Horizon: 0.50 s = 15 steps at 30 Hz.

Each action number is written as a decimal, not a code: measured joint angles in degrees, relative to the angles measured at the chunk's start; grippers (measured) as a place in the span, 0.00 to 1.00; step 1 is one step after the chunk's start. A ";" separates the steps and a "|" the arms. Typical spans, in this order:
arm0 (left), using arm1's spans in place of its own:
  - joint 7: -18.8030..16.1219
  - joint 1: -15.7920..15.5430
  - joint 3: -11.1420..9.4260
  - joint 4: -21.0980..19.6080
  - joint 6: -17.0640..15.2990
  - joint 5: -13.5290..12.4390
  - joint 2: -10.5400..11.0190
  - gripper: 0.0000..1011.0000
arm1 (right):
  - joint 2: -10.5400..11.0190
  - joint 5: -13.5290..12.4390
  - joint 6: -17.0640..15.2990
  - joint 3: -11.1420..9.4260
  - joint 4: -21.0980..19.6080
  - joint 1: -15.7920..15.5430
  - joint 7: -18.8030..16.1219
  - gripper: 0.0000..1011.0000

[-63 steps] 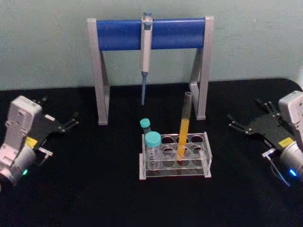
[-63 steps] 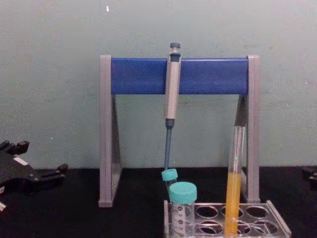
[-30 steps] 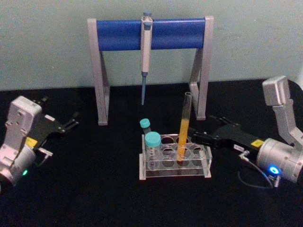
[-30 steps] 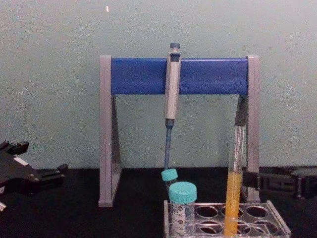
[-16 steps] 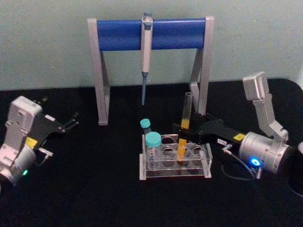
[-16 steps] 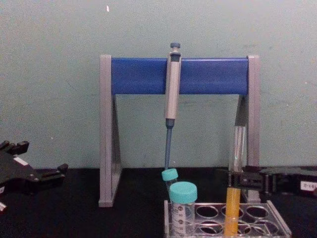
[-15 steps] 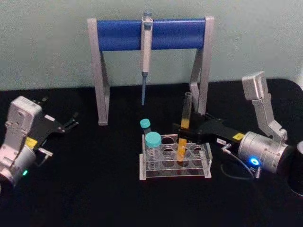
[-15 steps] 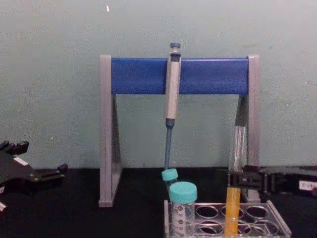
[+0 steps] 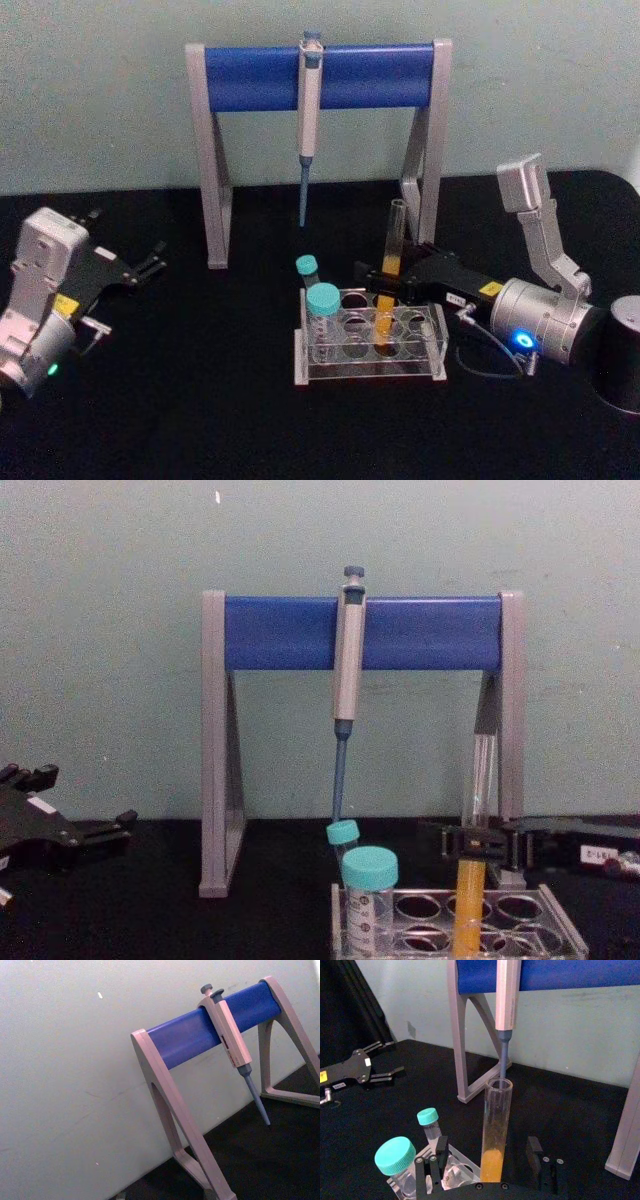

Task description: Pick up the test tube from the test tube rack, shake it, then place it back into the test tube rack.

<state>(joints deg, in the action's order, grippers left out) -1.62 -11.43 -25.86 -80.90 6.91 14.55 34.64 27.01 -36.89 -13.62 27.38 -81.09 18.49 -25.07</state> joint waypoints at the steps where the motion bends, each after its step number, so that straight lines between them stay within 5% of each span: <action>1: 0.00 0.00 0.00 0.00 0.00 0.00 0.00 0.99 | 0.00 0.05 0.00 0.03 0.10 0.01 0.01 0.99; 15: 0.00 0.00 0.00 0.00 0.00 0.00 0.00 0.99 | 0.06 0.28 0.16 0.08 0.12 -0.06 0.17 0.99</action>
<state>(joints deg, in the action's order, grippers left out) -1.62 -11.43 -25.86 -80.90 6.91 14.55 34.65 27.07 -36.60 -13.46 27.47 -80.98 18.43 -24.89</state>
